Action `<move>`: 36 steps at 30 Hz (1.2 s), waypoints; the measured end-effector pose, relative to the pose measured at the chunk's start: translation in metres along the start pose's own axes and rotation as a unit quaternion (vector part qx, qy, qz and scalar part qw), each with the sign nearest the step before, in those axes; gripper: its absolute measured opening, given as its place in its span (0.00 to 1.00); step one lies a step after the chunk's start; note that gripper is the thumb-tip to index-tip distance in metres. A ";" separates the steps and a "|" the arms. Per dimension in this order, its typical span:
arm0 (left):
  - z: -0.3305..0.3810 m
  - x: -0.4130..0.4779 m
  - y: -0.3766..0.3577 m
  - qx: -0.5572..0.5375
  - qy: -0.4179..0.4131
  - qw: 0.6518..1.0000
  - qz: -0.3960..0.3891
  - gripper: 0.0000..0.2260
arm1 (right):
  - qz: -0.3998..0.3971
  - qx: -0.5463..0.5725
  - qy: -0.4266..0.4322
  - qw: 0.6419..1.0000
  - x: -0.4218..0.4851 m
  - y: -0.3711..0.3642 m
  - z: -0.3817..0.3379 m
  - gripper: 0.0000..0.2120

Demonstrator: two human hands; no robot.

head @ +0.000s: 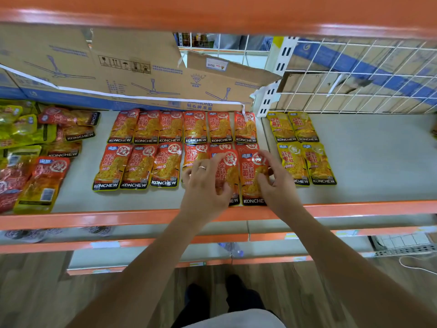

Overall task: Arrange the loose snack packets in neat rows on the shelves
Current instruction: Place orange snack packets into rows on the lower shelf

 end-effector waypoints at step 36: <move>0.004 -0.003 -0.015 0.248 -0.016 0.968 -0.030 0.24 | 0.021 -0.199 0.041 0.979 -0.002 -0.006 -0.002 0.23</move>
Point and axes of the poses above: each hand's wrist, its own x-axis towards the middle knuckle, its own y-axis out of the back of the hand, z = x × y, the point moved 6 cm from there along x, towards the middle knuckle, and after that the axes turned 13 degrees about z, right-handed, at the moved point
